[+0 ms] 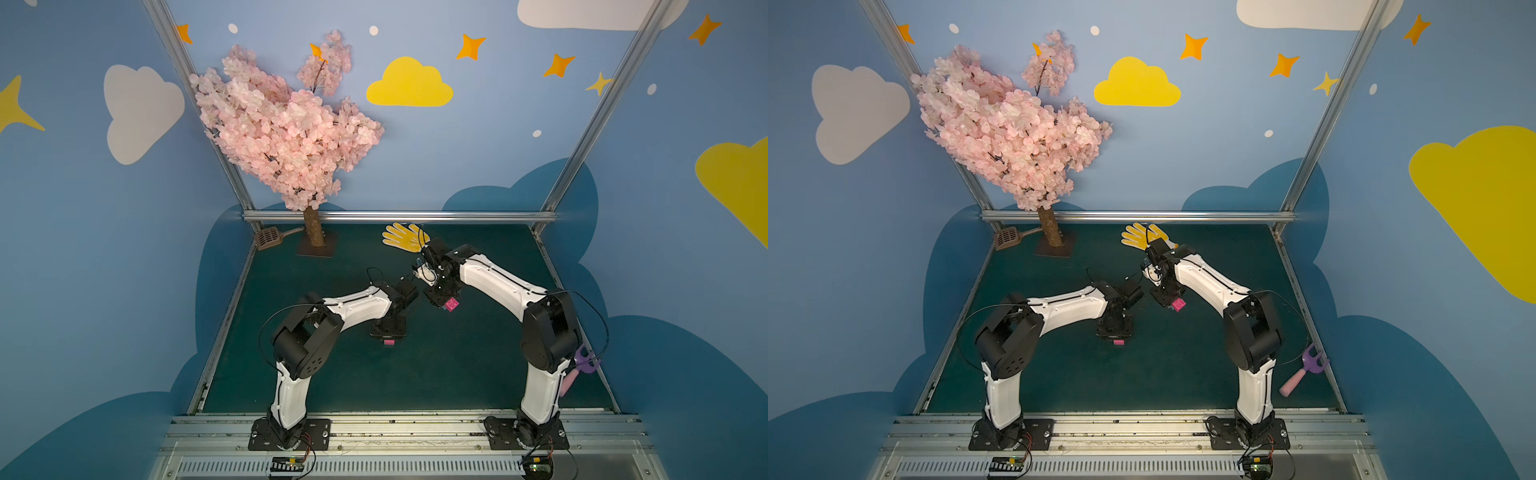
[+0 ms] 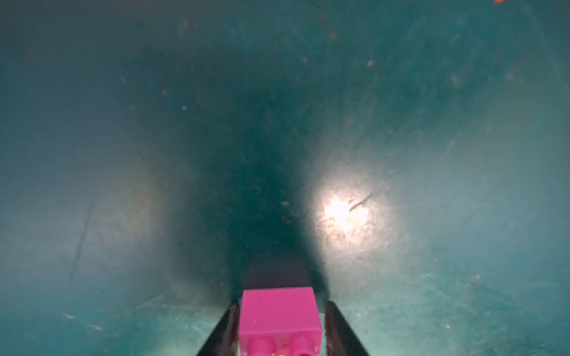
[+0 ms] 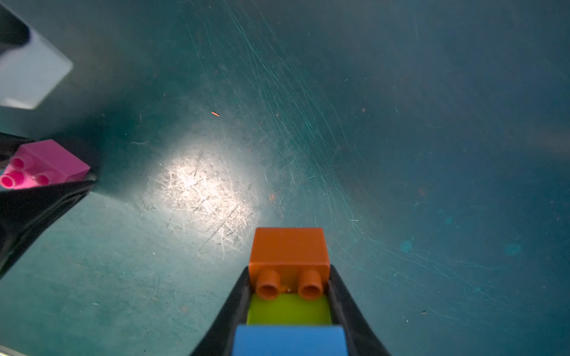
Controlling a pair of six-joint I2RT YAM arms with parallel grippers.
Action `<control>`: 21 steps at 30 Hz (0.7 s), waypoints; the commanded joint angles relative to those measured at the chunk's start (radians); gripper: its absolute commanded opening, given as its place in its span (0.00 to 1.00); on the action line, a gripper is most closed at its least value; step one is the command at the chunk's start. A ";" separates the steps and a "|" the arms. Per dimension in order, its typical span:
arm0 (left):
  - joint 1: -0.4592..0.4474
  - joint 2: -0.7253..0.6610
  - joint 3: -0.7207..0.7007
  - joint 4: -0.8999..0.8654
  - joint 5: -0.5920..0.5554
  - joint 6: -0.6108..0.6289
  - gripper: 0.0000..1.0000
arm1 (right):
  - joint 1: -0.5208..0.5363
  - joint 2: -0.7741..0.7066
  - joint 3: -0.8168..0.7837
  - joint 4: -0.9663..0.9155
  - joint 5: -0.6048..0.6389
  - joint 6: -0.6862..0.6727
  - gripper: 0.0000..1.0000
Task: Assemble the letter y with lego
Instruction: Move the lego brick at the center of the board.
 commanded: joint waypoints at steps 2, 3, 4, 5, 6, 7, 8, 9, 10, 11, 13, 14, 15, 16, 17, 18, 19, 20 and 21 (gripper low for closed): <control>0.004 0.007 0.035 -0.042 0.015 -0.029 0.57 | 0.000 -0.016 0.010 -0.023 -0.024 0.004 0.00; 0.009 -0.003 0.042 -0.046 0.015 -0.032 0.60 | 0.003 -0.017 0.009 -0.024 -0.029 0.000 0.00; 0.016 -0.018 0.050 -0.050 0.016 -0.032 0.64 | 0.006 -0.017 0.009 -0.025 -0.031 -0.009 0.00; 0.027 -0.036 0.054 -0.054 0.019 -0.034 0.68 | 0.009 -0.017 0.010 -0.024 -0.031 -0.018 0.00; 0.039 -0.056 0.056 -0.056 0.021 -0.034 0.70 | 0.012 -0.015 0.009 -0.023 -0.032 -0.026 0.00; 0.055 -0.082 0.054 -0.058 0.024 -0.034 0.73 | 0.017 -0.015 0.007 -0.025 -0.038 -0.036 0.00; 0.075 -0.112 0.049 -0.057 0.028 -0.033 0.75 | 0.020 -0.015 0.006 -0.024 -0.043 -0.047 0.00; 0.094 -0.138 0.044 -0.058 0.032 -0.031 0.75 | 0.025 -0.015 0.004 -0.021 -0.047 -0.053 0.00; 0.120 -0.171 0.034 -0.056 0.036 -0.028 0.76 | 0.029 -0.015 0.003 -0.018 -0.057 -0.064 0.00; 0.150 -0.204 0.022 -0.057 0.042 -0.024 0.76 | 0.034 -0.015 0.000 -0.013 -0.072 -0.077 0.00; 0.216 -0.262 0.001 -0.058 0.053 -0.003 0.77 | 0.048 -0.014 -0.002 -0.006 -0.097 -0.103 0.00; 0.254 -0.288 -0.004 -0.065 0.052 0.015 0.77 | 0.060 -0.013 -0.001 -0.003 -0.120 -0.124 0.00; 0.287 -0.305 -0.006 -0.073 0.048 0.032 0.77 | 0.073 -0.012 -0.003 0.000 -0.131 -0.144 0.00; 0.323 -0.319 -0.006 -0.087 0.038 0.053 0.78 | 0.091 -0.011 -0.003 0.004 -0.139 -0.181 0.00; 0.360 -0.329 -0.002 -0.099 0.033 0.074 0.78 | 0.107 -0.008 -0.002 0.003 -0.146 -0.203 0.00; 0.401 -0.336 0.007 -0.115 0.037 0.101 0.78 | 0.127 -0.004 0.000 0.001 -0.151 -0.229 0.00; 0.439 -0.339 0.017 -0.128 0.044 0.129 0.78 | 0.145 0.002 0.002 -0.003 -0.151 -0.261 0.00; 0.471 -0.339 0.026 -0.138 0.050 0.149 0.78 | 0.162 0.008 0.005 -0.009 -0.149 -0.286 0.00; 0.506 -0.336 0.037 -0.150 0.059 0.170 0.81 | 0.182 0.017 0.009 -0.014 -0.139 -0.308 0.00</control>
